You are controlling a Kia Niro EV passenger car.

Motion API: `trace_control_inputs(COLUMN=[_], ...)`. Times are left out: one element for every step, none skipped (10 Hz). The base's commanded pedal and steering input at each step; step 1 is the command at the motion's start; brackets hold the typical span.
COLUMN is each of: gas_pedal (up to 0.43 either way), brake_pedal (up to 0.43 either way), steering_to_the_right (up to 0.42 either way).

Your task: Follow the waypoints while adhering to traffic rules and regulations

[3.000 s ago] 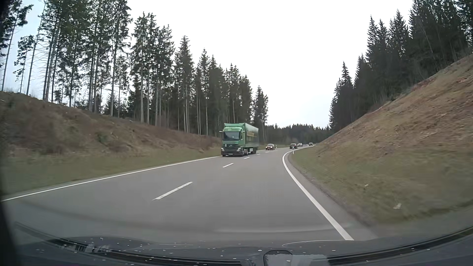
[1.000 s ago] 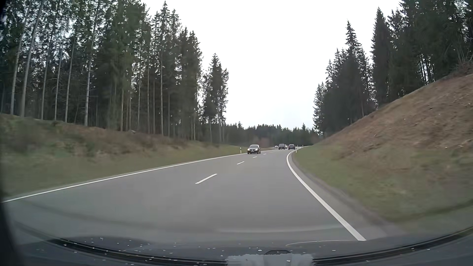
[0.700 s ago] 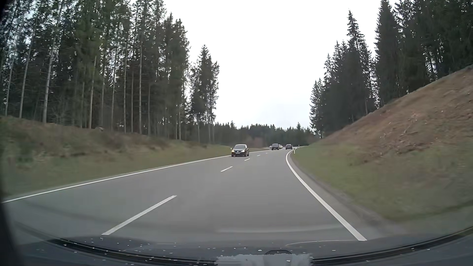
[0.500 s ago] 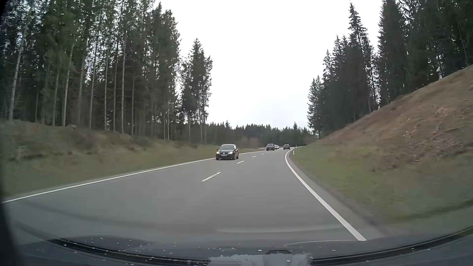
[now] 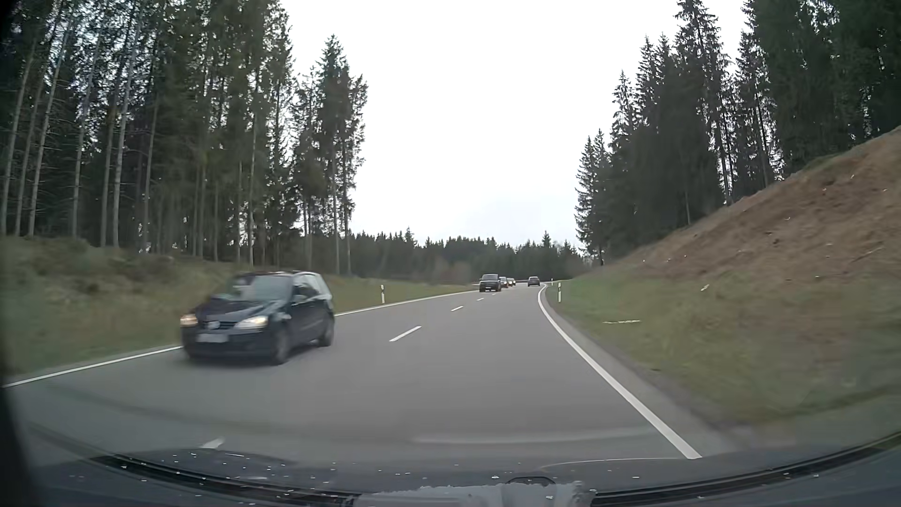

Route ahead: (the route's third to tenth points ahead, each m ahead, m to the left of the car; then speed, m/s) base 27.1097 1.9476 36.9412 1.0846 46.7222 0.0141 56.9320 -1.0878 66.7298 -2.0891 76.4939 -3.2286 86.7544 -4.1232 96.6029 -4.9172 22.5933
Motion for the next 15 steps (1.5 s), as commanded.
trace_control_inputs(gas_pedal=[0.461, 0.488, 0.531, 0.579, 0.591, 0.598, 0.598, 0.598, 0.598, 0.598, 0.598, 0.598, 0.579, 0.551, 0.52], brake_pedal=[0.0, 0.0, 0.0, 0.0, 0.0, 0.0, 0.0, 0.0, 0.0, 0.0, 0.0, 0.0, 0.0, 0.0, 0.0], steering_to_the_right=[0.016, 0.016, 0.016, 0.015, 0.016, 0.016, 0.016, 0.016, 0.016, 0.015, 0.013, 0.012, 0.011, 0.011, 0.011])
